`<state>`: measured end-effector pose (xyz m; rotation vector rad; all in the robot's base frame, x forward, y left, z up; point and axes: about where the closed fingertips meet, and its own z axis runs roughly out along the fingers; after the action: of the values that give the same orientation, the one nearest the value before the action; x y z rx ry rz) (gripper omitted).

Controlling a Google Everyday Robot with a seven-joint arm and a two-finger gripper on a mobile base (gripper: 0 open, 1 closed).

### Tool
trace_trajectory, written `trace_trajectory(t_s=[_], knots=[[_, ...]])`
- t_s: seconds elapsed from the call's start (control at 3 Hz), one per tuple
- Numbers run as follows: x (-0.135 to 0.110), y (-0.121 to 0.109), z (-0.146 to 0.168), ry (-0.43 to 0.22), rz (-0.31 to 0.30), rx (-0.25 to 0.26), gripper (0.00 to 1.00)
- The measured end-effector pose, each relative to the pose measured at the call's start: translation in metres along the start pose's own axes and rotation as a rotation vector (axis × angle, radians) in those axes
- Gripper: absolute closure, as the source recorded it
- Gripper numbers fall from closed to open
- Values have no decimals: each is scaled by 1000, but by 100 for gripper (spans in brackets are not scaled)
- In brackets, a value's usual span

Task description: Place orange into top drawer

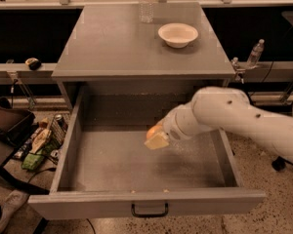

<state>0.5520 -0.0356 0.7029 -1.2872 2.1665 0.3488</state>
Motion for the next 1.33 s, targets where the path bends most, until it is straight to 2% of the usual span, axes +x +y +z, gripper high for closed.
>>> trace_trajectory(t_s=[0.33,1.0,1.33], knots=[[39,-1,38,-33,31,-1,100],[40,-2,43,-42,37,1,60],[40,-2,43,-42,37,1,29]])
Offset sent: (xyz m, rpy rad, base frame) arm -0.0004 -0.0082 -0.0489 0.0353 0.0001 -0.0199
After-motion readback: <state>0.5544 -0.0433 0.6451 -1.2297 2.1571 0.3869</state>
